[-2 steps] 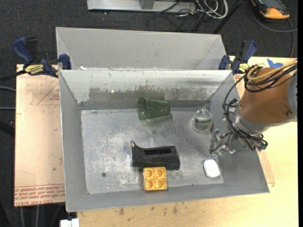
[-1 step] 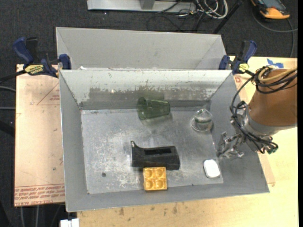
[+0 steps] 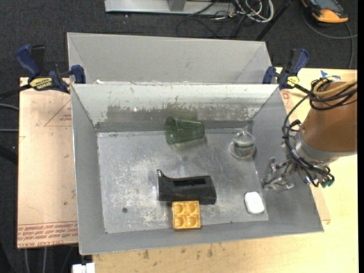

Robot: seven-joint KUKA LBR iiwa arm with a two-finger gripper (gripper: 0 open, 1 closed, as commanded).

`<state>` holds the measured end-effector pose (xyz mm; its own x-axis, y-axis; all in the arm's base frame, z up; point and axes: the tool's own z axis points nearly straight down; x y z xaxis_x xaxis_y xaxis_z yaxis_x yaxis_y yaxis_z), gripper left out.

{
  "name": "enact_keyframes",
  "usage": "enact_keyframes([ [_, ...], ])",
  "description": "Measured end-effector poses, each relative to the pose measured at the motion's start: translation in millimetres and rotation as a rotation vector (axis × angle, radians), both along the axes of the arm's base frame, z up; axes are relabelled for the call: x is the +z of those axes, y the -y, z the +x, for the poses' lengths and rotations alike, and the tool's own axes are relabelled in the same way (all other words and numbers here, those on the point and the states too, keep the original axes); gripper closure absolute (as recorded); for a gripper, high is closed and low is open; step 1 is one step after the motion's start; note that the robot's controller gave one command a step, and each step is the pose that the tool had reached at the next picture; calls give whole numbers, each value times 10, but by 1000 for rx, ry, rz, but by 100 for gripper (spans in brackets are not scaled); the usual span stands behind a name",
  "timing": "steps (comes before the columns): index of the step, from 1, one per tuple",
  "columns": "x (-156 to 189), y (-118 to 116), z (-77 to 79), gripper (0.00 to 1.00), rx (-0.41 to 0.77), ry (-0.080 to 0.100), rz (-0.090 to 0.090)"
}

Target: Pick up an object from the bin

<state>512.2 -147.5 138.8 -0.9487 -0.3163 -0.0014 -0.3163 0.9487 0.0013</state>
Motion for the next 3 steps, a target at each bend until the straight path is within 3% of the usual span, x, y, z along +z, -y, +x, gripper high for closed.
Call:
enact_keyframes([
  [1,-84,-91,-53,100,158,1,-1],
  [2,22,-158,37,0,30,2,0],
  [3,20,-157,35,0,30,1,0],
])
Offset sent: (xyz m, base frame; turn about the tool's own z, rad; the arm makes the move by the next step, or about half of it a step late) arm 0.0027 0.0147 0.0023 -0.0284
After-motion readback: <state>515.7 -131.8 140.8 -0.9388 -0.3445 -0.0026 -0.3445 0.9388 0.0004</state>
